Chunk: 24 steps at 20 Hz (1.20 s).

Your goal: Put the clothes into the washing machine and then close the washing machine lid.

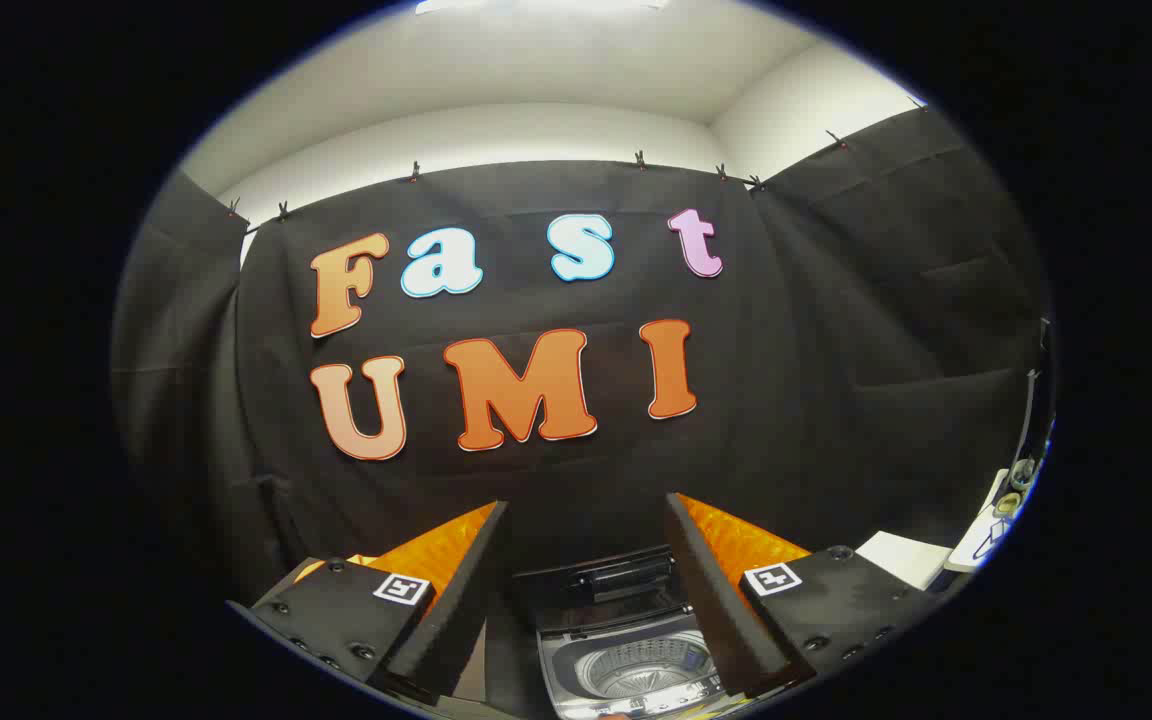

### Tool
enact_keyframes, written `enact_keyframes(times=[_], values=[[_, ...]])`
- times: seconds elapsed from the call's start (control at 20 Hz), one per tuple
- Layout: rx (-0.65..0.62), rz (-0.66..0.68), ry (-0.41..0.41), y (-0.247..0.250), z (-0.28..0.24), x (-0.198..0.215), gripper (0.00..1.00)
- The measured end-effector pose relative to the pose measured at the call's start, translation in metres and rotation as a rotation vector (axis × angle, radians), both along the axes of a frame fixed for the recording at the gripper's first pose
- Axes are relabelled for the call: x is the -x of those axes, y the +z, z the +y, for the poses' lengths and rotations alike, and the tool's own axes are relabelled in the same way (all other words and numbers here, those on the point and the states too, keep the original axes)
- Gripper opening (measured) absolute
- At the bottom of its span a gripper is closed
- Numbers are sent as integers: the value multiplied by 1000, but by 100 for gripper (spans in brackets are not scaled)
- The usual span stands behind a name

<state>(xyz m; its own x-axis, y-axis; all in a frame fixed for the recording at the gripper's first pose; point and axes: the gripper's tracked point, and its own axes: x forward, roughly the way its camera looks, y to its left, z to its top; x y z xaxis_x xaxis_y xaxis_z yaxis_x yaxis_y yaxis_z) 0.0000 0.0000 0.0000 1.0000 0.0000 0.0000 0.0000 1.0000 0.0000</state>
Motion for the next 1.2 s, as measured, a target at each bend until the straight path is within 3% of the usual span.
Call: enact_keyframes(times=[1.2], values=[[-22, 36, -69, -6, 3, 2, 98]])
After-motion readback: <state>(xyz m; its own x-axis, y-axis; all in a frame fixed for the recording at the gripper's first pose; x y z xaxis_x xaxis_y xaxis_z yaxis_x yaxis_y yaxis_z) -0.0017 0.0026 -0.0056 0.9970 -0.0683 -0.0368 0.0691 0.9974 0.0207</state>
